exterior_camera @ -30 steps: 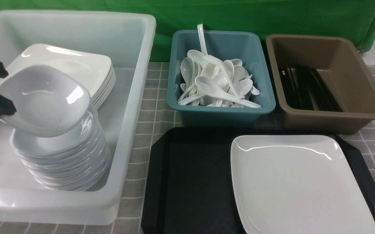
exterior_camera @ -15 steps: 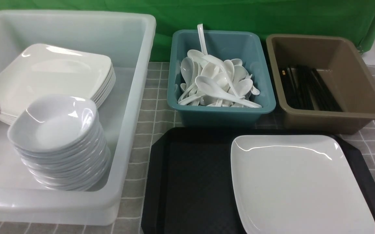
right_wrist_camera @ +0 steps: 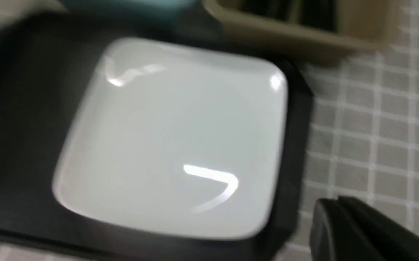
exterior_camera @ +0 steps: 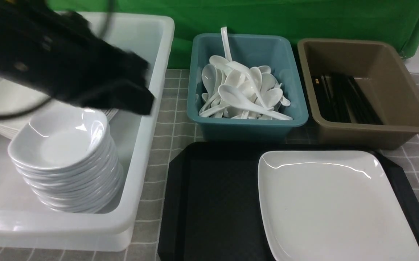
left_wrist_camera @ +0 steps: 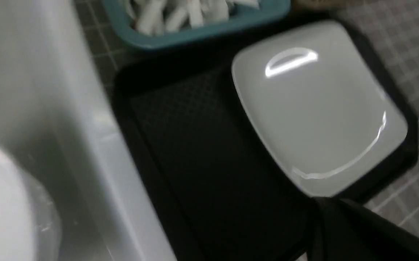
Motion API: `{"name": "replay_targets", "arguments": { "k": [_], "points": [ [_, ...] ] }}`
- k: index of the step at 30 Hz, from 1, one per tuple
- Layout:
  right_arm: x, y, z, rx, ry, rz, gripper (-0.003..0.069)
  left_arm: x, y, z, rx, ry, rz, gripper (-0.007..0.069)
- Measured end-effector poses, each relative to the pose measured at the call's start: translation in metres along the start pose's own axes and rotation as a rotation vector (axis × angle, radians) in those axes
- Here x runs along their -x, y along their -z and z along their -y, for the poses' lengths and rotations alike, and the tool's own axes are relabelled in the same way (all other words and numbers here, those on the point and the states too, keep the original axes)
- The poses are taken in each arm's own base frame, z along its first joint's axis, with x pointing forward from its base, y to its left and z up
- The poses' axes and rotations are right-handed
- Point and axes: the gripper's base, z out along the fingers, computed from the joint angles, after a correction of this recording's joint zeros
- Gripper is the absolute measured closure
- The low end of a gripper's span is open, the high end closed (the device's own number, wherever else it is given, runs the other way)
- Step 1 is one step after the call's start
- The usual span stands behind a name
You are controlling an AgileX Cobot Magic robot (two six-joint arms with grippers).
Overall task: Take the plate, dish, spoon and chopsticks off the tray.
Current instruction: Use the left arm to grab a plate from the dinner plate
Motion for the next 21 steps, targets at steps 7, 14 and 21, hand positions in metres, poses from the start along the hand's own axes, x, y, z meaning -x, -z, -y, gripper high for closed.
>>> {"name": "replay_targets", "arguments": {
  "k": [7, 14, 21],
  "points": [
    [-0.007, -0.001, 0.003, -0.036, -0.012, -0.09, 0.0622, -0.01, -0.116, 0.065, -0.019, -0.284, -0.18, 0.0618],
    [-0.009, -0.001, -0.001, 0.003, -0.028, -0.107, 0.0622, -0.027, -0.201, 0.065, 0.056, -0.206, -0.276, 0.0389],
    [-0.008, -0.001, -0.002, 0.022, -0.036, -0.098, 0.0622, -0.037, -0.241, 0.06, 0.077, -0.069, -0.284, 0.0095]
  ]
}}
